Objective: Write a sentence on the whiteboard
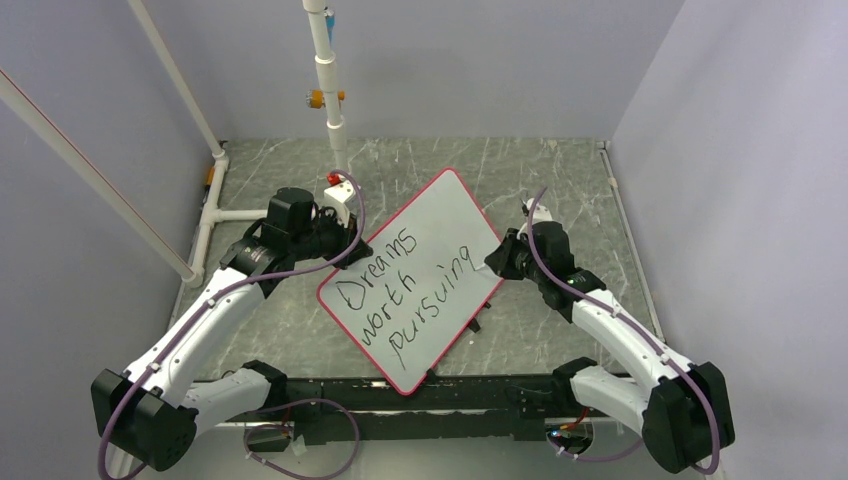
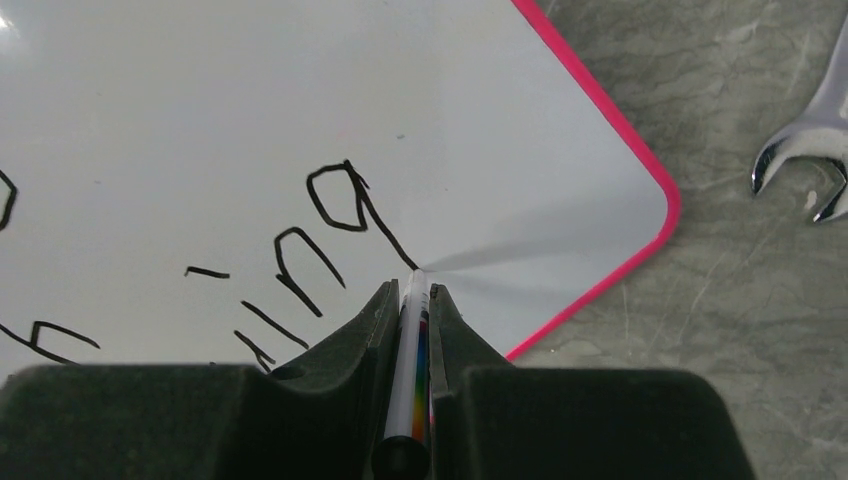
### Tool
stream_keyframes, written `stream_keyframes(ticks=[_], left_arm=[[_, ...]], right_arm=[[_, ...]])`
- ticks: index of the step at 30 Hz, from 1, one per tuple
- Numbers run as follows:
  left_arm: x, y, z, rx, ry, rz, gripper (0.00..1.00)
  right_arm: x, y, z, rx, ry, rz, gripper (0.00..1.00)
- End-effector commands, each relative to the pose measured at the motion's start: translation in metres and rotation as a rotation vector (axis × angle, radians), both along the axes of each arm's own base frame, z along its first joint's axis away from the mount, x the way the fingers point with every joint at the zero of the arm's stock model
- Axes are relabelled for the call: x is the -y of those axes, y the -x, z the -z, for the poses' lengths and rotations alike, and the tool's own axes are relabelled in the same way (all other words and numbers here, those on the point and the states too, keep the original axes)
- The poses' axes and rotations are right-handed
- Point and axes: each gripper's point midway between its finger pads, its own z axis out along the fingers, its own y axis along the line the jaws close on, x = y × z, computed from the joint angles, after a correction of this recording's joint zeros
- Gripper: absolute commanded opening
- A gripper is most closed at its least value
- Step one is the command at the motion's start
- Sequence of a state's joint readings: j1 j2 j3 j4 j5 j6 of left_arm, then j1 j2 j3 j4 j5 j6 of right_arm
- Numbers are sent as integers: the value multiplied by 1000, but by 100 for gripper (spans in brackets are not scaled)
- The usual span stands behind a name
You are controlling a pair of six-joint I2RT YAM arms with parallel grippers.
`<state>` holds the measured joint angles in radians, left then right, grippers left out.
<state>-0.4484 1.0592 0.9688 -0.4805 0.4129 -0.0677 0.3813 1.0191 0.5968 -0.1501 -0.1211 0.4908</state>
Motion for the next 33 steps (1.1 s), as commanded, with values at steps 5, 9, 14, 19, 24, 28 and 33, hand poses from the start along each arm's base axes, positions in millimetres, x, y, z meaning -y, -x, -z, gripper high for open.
stream_keyframes(ticks=[5, 9, 14, 19, 24, 28, 33], left_arm=[[-6, 3, 10, 58, -98, 46, 0], [-7, 3, 10, 58, -98, 43, 0], [-7, 3, 10, 58, -100, 43, 0], [-7, 2, 11, 58, -103, 42, 0], [-7, 2, 11, 58, -103, 41, 0], [-8, 2, 11, 59, -104, 40, 0], [-8, 2, 11, 59, -109, 36, 0]], right_arm=[[7, 14, 21, -43, 11, 18, 0], [6, 18, 24, -50, 1, 15, 0], [4, 23, 26, -61, -17, 5, 0], [0, 28, 26, -69, -50, -3, 0], [-7, 26, 18, -64, -85, -20, 0], [-14, 20, 3, -42, -114, -37, 0], [-25, 11, -32, 5, -157, -66, 0]])
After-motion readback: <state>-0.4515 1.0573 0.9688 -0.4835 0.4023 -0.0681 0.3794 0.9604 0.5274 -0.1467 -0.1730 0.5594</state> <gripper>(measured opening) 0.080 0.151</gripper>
